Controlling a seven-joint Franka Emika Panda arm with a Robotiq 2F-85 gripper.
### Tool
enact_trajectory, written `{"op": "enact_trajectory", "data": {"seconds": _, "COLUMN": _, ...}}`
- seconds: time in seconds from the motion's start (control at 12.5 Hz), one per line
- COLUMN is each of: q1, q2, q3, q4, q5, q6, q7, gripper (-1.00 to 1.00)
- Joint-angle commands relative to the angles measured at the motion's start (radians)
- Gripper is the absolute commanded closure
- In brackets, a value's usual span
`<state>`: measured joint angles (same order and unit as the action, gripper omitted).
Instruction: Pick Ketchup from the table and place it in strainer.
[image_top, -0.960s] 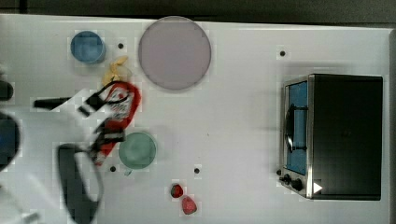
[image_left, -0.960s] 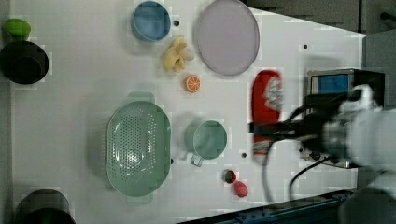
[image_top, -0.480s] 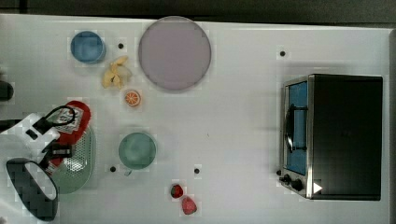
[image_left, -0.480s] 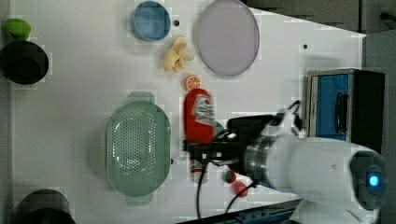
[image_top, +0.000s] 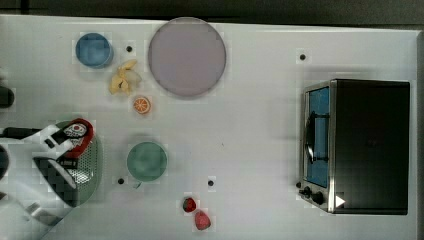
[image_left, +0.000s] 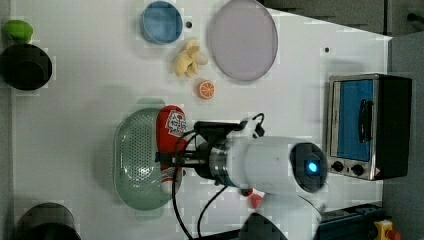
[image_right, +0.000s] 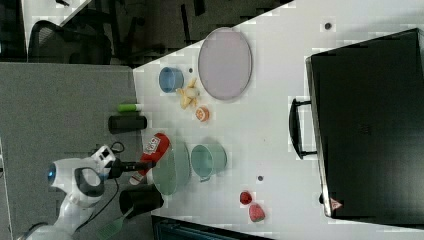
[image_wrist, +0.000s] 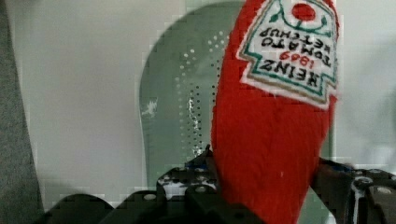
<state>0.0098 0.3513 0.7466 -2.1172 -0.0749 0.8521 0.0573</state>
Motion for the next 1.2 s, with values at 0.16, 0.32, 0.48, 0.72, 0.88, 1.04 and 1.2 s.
{"op": "enact_trajectory", "data": {"seconds": 0.16, "q1": 0.015, "q2": 0.059, "q3": -0.008, "q4": 0.016, "q5": -0.036, "q6": 0.084, "q7": 0.126, "gripper": -0.68}}
{"op": "enact_trajectory", "data": {"seconds": 0.32, "q1": 0.016, "q2": 0.057, "q3": -0.009, "q4": 0.016, "q5": -0.057, "q6": 0.094, "q7": 0.126, "gripper": -1.0}}
{"op": "enact_trajectory", "data": {"seconds": 0.48, "q1": 0.011, "q2": 0.026, "q3": -0.011, "q4": 0.016, "q5": -0.057, "q6": 0.08, "q7": 0.128, "gripper": -1.0}}
{"op": "enact_trajectory", "data": {"seconds": 0.72, "q1": -0.046, "q2": -0.076, "q3": -0.016, "q4": 0.016, "q5": -0.047, "q6": -0.008, "q7": 0.131, "gripper": -1.0}}
{"op": "enact_trajectory", "data": {"seconds": 0.88, "q1": -0.103, "q2": -0.167, "q3": -0.023, "q4": 0.017, "q5": -0.047, "q6": -0.093, "q7": 0.131, "gripper": -1.0}}
{"op": "enact_trajectory", "data": {"seconds": 1.04, "q1": -0.162, "q2": -0.268, "q3": -0.054, "q4": 0.02, "q5": -0.047, "q6": -0.18, "q7": 0.132, "gripper": -1.0}}
{"op": "enact_trajectory", "data": {"seconds": 1.2, "q1": -0.211, "q2": -0.373, "q3": -0.115, "q4": 0.028, "q5": -0.046, "q6": -0.273, "q7": 0.13, "gripper": -1.0}}
